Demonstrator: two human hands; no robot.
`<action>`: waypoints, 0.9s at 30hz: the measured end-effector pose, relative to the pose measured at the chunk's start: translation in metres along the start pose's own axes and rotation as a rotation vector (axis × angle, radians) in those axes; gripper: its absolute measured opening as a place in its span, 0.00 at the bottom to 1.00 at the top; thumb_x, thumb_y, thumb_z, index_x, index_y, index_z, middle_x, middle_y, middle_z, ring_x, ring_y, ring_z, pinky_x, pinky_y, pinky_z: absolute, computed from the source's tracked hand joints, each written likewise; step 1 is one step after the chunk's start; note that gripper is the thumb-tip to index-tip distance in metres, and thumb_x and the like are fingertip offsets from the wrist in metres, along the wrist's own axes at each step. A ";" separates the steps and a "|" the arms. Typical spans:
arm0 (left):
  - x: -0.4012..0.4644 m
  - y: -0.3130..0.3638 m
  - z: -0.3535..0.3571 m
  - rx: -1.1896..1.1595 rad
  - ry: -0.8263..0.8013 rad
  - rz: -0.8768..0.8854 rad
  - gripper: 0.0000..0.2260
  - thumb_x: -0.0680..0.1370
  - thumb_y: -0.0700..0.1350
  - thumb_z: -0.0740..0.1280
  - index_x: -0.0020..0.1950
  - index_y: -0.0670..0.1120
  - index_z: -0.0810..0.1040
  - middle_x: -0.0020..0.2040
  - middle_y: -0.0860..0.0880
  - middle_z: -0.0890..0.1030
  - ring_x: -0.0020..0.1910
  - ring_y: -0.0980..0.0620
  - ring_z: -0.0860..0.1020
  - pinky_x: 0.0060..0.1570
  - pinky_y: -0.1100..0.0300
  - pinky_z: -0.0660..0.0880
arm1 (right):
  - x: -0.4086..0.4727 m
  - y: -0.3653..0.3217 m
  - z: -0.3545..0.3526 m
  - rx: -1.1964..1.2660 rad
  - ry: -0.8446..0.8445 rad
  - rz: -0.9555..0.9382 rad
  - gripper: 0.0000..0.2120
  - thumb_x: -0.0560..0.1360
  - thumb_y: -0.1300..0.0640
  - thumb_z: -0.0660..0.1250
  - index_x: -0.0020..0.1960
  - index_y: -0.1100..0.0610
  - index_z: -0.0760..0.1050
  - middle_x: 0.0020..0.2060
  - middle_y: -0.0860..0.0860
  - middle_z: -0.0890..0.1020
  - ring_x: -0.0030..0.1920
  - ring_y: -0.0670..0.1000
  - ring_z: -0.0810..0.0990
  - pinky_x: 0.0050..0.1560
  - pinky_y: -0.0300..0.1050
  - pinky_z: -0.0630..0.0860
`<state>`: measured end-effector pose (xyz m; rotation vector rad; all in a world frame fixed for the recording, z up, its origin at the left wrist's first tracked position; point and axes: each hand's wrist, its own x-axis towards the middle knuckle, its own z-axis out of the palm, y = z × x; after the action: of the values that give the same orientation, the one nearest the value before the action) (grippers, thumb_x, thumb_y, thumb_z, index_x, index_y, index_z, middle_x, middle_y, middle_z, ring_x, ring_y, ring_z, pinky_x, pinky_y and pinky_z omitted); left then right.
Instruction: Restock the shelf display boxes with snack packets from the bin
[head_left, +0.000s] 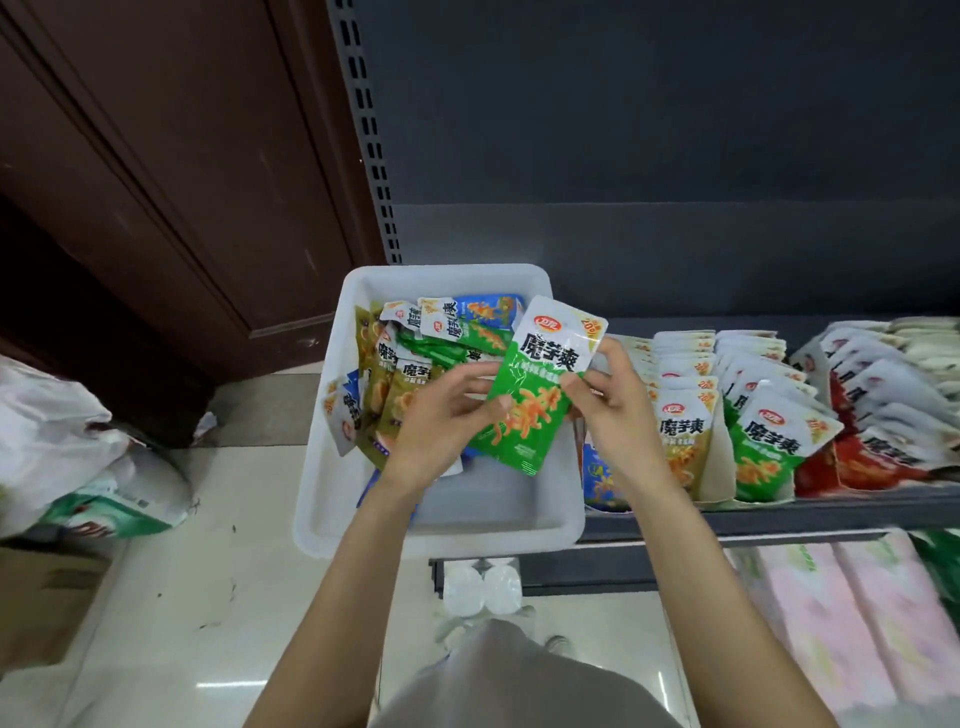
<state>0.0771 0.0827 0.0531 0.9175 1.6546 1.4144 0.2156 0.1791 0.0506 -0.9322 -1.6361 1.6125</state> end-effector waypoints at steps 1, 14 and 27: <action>0.001 0.002 0.007 0.042 -0.020 0.033 0.13 0.73 0.36 0.70 0.53 0.51 0.77 0.42 0.59 0.78 0.37 0.67 0.78 0.40 0.72 0.74 | -0.005 -0.003 -0.008 0.038 0.031 -0.005 0.13 0.78 0.67 0.62 0.56 0.52 0.68 0.47 0.49 0.84 0.43 0.44 0.82 0.40 0.38 0.77; 0.011 0.009 0.179 0.368 -0.408 0.270 0.12 0.72 0.41 0.73 0.49 0.55 0.74 0.41 0.59 0.75 0.36 0.57 0.76 0.42 0.64 0.74 | -0.081 -0.014 -0.188 -0.429 0.483 -0.262 0.09 0.75 0.58 0.69 0.44 0.45 0.74 0.35 0.38 0.80 0.34 0.40 0.77 0.36 0.37 0.72; 0.061 -0.014 0.243 0.917 -0.074 0.627 0.06 0.75 0.51 0.68 0.51 0.54 0.78 0.46 0.57 0.83 0.44 0.57 0.80 0.37 0.59 0.78 | -0.050 0.037 -0.230 -1.079 0.448 -0.353 0.02 0.76 0.58 0.67 0.49 0.55 0.75 0.30 0.52 0.80 0.30 0.56 0.79 0.28 0.45 0.72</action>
<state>0.2655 0.2430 0.0099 2.1116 2.0759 0.8934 0.4381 0.2602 0.0230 -1.2676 -2.1389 0.1549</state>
